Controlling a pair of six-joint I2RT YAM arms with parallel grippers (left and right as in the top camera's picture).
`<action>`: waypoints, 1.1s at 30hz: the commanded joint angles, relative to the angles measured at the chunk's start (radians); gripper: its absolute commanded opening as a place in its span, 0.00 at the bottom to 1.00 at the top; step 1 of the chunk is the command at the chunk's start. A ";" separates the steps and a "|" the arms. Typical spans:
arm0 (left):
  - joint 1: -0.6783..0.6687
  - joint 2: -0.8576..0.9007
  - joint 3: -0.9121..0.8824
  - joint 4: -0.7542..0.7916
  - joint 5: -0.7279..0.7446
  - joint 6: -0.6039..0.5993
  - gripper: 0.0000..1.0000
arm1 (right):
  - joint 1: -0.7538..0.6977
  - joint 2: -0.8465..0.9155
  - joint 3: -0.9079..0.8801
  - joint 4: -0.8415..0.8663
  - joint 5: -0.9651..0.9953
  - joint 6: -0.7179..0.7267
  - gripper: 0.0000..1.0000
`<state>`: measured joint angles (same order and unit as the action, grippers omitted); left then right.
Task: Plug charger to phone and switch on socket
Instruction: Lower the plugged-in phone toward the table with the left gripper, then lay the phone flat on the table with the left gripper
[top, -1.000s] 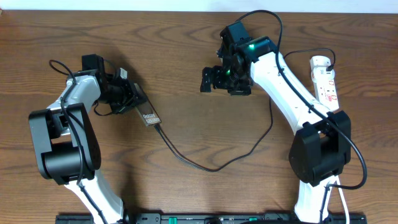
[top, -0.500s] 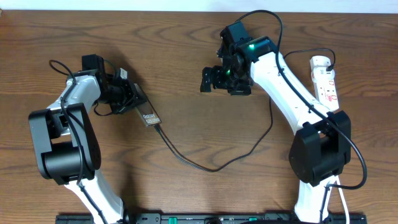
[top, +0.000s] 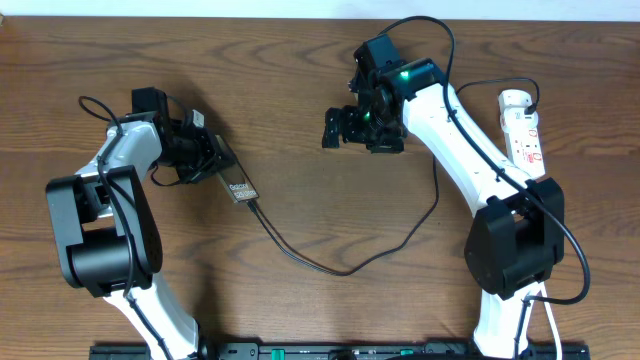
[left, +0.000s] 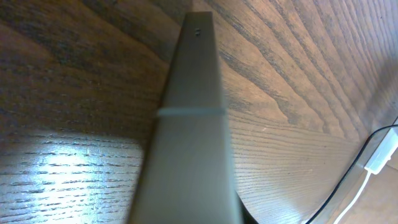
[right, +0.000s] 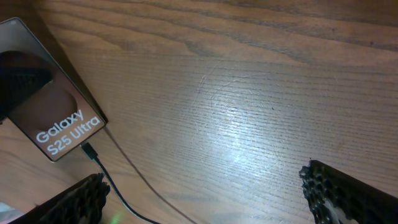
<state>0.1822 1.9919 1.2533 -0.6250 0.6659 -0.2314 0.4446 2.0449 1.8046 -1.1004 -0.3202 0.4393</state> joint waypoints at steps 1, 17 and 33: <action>0.000 0.017 -0.002 -0.002 -0.032 0.018 0.07 | 0.008 0.001 0.021 0.001 0.008 -0.010 0.99; 0.000 0.035 -0.002 0.005 -0.050 0.018 0.07 | 0.008 0.001 0.021 0.008 0.008 -0.010 0.99; 0.000 0.035 -0.002 0.005 -0.061 0.018 0.08 | 0.009 0.001 0.021 0.008 0.008 -0.010 0.99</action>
<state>0.1822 2.0079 1.2533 -0.6220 0.6468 -0.2352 0.4450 2.0449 1.8046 -1.0946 -0.3202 0.4393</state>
